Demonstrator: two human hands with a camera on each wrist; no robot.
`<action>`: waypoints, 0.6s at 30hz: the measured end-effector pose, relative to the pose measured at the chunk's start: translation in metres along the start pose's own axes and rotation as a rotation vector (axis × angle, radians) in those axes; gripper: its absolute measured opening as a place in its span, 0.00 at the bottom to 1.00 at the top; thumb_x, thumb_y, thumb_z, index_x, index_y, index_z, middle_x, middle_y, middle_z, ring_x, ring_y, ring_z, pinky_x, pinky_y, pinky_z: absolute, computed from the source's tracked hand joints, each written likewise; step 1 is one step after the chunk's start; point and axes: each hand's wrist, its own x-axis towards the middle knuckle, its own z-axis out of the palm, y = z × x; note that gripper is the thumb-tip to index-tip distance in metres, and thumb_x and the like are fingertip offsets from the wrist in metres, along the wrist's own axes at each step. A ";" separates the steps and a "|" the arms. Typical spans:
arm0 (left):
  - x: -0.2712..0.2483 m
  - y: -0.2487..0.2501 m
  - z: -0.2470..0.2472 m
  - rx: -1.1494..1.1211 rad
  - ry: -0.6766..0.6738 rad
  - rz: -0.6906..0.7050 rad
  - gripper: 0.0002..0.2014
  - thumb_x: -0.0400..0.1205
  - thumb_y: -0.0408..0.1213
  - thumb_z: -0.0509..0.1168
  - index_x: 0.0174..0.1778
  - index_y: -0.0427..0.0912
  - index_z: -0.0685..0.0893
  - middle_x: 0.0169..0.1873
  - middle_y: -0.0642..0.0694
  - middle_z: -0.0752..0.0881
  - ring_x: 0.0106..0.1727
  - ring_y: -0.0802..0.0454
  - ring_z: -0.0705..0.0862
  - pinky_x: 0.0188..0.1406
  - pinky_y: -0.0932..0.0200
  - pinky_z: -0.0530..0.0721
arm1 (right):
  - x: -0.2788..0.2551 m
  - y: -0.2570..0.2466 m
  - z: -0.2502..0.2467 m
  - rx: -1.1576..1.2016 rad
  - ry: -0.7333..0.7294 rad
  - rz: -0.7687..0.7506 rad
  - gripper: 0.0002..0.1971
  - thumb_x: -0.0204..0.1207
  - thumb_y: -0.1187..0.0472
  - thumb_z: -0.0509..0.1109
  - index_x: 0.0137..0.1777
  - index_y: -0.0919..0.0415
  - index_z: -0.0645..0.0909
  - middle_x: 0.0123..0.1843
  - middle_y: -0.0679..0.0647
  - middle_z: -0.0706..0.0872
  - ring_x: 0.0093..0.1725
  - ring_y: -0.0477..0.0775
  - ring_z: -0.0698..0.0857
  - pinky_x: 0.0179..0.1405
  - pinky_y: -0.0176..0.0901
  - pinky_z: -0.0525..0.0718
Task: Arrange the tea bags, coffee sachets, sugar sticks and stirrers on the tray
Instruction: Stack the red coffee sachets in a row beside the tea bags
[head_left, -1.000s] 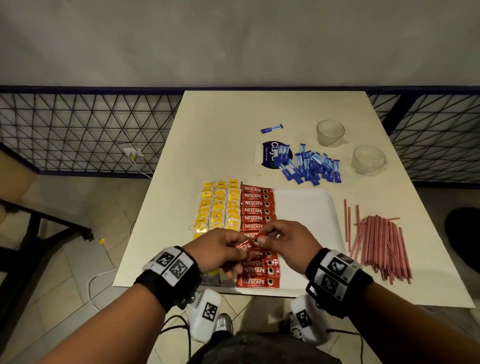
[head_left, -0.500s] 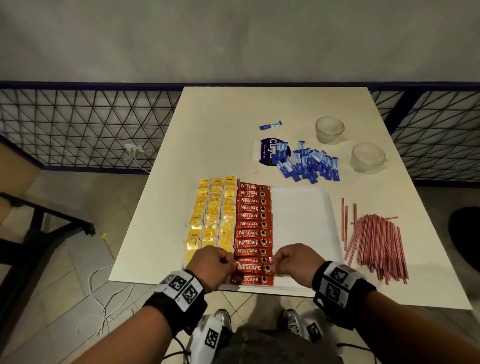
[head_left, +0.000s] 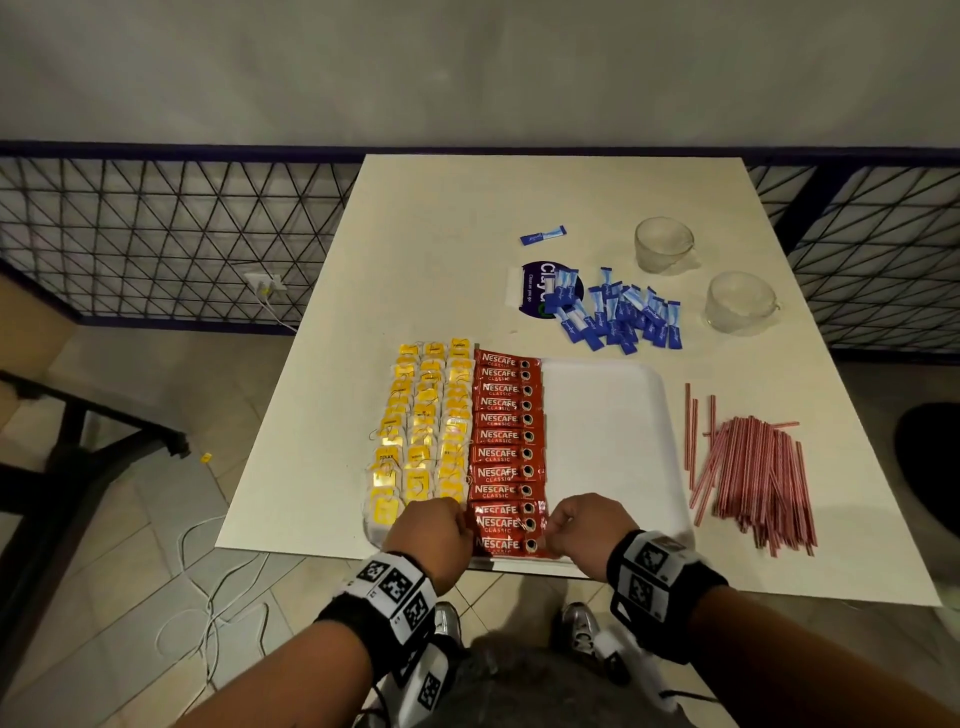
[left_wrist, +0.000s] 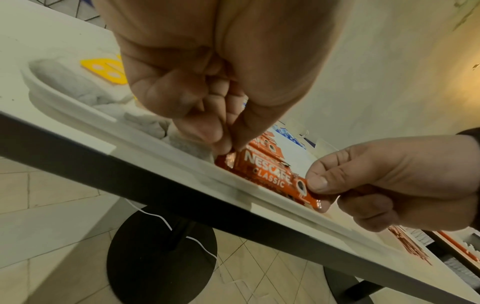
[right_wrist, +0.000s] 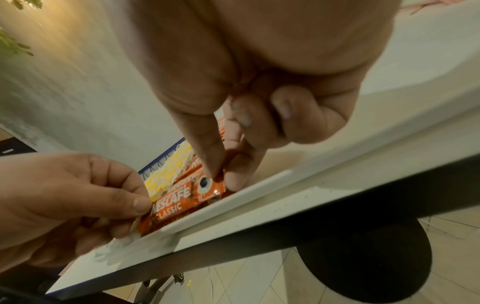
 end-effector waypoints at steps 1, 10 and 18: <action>0.000 0.000 0.000 0.003 -0.003 -0.006 0.09 0.82 0.42 0.61 0.47 0.42 0.85 0.49 0.43 0.88 0.52 0.45 0.85 0.44 0.60 0.76 | 0.000 0.000 0.001 -0.008 0.006 0.001 0.04 0.67 0.54 0.75 0.35 0.48 0.82 0.41 0.41 0.87 0.43 0.42 0.84 0.43 0.37 0.81; -0.002 0.001 -0.003 0.006 -0.017 0.001 0.09 0.83 0.39 0.61 0.48 0.41 0.86 0.49 0.43 0.88 0.53 0.45 0.84 0.43 0.62 0.74 | 0.002 -0.003 0.006 0.000 0.035 0.017 0.06 0.67 0.53 0.76 0.37 0.49 0.80 0.37 0.42 0.85 0.41 0.44 0.83 0.42 0.38 0.80; -0.002 0.001 -0.006 -0.034 -0.011 0.005 0.06 0.82 0.40 0.63 0.41 0.45 0.83 0.47 0.44 0.88 0.52 0.46 0.84 0.43 0.62 0.74 | 0.003 0.000 0.006 -0.001 0.045 0.016 0.09 0.64 0.51 0.78 0.34 0.49 0.79 0.36 0.42 0.85 0.39 0.42 0.83 0.39 0.37 0.80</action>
